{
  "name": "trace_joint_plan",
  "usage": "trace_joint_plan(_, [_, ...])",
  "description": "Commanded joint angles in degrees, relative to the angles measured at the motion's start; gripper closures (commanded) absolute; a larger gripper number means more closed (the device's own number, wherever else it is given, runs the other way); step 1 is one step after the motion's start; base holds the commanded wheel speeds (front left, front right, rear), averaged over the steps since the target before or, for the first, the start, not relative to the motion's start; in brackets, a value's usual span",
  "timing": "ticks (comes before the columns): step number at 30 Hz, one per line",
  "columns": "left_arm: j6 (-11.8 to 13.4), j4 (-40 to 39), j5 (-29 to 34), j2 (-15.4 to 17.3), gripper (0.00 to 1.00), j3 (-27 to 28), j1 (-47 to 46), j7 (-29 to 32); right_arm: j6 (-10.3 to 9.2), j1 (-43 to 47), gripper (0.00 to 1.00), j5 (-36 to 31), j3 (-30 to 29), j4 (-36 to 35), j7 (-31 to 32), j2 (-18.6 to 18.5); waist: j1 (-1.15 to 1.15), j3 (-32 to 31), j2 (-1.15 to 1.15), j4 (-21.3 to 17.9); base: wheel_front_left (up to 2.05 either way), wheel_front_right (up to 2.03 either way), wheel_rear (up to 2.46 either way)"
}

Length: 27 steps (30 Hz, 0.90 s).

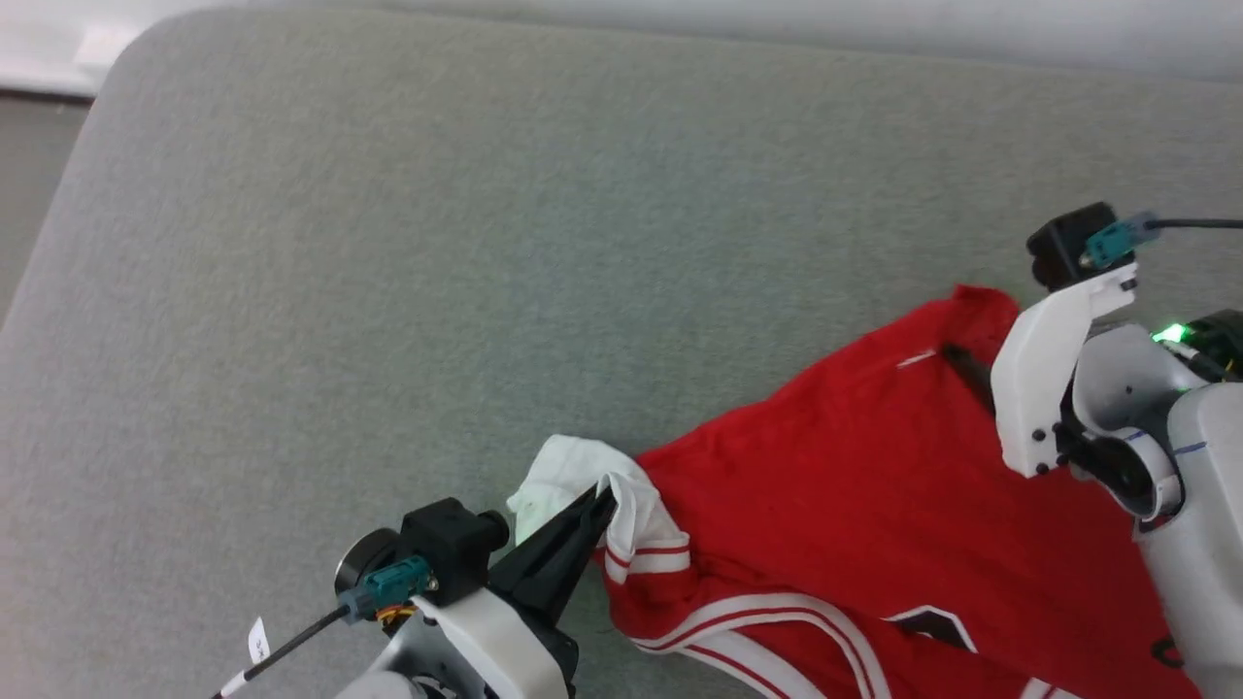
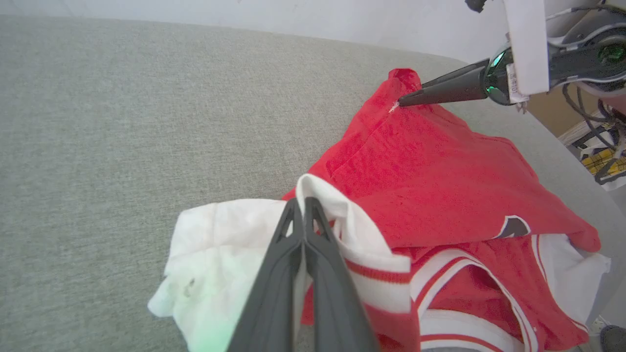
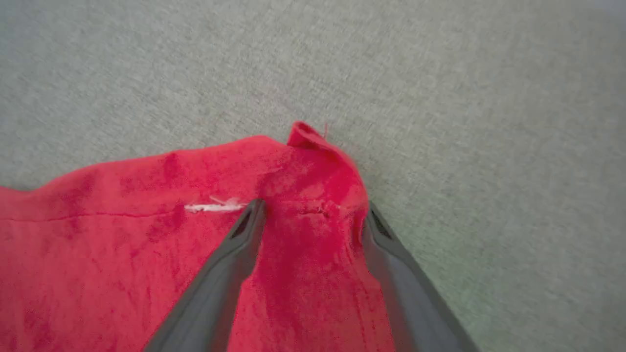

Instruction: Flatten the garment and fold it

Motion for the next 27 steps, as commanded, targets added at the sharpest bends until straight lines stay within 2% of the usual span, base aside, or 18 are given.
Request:
trace_joint_plan(1, [-0.57,0.51,0.38,-0.44,1.00,-0.12,-1.29,-0.64,-0.04,-0.62,0.00,0.37,0.97,1.31,0.45,-0.58,-0.01,4.07,0.00,3.92,0.00,0.00,0.00])
trace_joint_plan(2, [-0.69,0.74,0.39,-0.57,1.00,-0.16,-1.50,-0.81,-0.04,-0.65,0.54,0.76,1.32,2.00,0.84,-0.68,-0.01,4.32,0.00,4.11,0.00,0.00,0.00])
trace_joint_plan(3, [-0.78,0.96,0.37,-0.68,1.00,-0.16,-1.71,-0.95,-0.04,-0.72,1.00,1.27,1.42,2.60,1.30,-0.62,-0.01,4.46,0.00,4.19,0.00,0.00,0.00])
trace_joint_plan(7, [-0.97,1.42,0.16,-0.74,1.00,0.33,-2.39,-1.70,-0.04,-1.83,1.00,2.11,1.52,2.18,0.22,-0.15,-0.01,4.21,0.00,3.50,0.00,0.00,0.00])
trace_joint_plan(12, [-0.91,1.49,1.63,0.78,1.00,1.55,-4.25,-2.90,-0.04,-3.06,1.00,2.15,-0.93,0.86,-6.86,1.40,-0.01,1.21,0.00,1.14,0.00,0.00,0.00])
trace_joint_plan(19, [-0.75,1.30,5.96,4.45,1.00,4.43,-10.39,-4.72,-0.04,-3.63,1.00,1.76,-6.92,-0.86,-16.94,4.05,-0.01,-6.72,0.00,-3.95,0.00,0.00,0.00])
trace_joint_plan(27, [-4.58,2.86,9.27,8.24,1.00,7.04,-24.74,-2.14,-0.04,-9.28,1.00,0.35,-10.70,-3.21,-21.91,5.41,-0.01,-15.06,0.00,-10.29,0.00,0.00,0.00])
